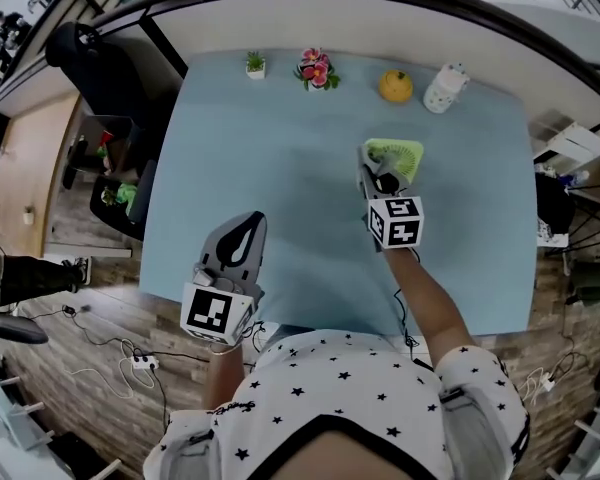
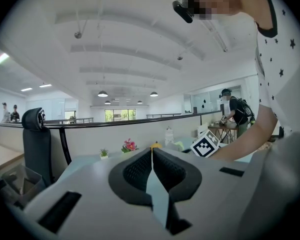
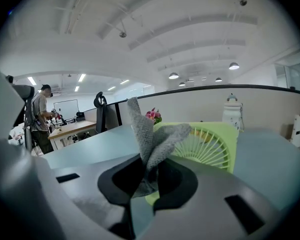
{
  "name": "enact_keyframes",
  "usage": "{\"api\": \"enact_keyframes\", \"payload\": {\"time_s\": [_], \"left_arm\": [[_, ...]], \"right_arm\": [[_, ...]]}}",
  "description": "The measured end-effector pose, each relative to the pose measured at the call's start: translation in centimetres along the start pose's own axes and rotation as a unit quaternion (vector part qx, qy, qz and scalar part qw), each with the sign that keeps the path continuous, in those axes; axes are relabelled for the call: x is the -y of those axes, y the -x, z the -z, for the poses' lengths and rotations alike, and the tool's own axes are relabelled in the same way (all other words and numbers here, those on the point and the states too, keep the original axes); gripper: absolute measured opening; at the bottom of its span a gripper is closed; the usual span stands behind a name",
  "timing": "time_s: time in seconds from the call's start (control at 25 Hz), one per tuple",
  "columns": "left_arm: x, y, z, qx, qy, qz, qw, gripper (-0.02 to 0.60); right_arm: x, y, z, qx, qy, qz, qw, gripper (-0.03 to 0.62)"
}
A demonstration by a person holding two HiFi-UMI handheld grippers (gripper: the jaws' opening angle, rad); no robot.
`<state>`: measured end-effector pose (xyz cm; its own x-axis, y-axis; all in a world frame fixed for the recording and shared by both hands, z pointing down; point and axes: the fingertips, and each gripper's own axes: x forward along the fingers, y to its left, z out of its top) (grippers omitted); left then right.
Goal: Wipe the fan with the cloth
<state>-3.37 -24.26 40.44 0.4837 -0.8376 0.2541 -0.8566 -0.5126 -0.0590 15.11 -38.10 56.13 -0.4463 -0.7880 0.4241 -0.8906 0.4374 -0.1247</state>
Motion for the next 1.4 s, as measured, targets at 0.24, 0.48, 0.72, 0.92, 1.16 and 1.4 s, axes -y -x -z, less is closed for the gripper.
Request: {"api": "enact_keyframes", "payload": {"time_s": [0.24,0.48,0.72,0.92,1.16,1.4], "left_arm": [[-0.1,0.2,-0.1,-0.002,0.005,-0.006,1.0,0.031],[0.4,-0.4,-0.5,0.001,0.003,0.003,1.0,0.031],[1.2,-1.2,-0.9,0.004,0.002,0.017,0.9998,0.032],[1.6,-1.5,-0.8,0.0,-0.005,0.024,0.9997,0.031],[2.3,-2.0,-1.0,0.002,-0.006,0.032,0.9995,0.032],[2.8,-2.3,-1.1,0.004,-0.01,0.038,0.9992,0.031]], "right_arm": [[0.5,-0.2,0.0,-0.001,-0.007,0.004,1.0,0.04],[1.8,0.7,-0.1,0.001,-0.01,0.017,1.0,0.039],[4.3,2.0,-0.5,0.009,-0.016,0.04,0.999,0.04],[6.4,3.0,-0.4,0.012,-0.022,0.06,0.998,0.04],[9.2,4.5,0.0,0.015,-0.035,0.09,0.995,0.04],[11.0,5.0,1.2,0.006,-0.047,0.109,0.993,0.04]]}}
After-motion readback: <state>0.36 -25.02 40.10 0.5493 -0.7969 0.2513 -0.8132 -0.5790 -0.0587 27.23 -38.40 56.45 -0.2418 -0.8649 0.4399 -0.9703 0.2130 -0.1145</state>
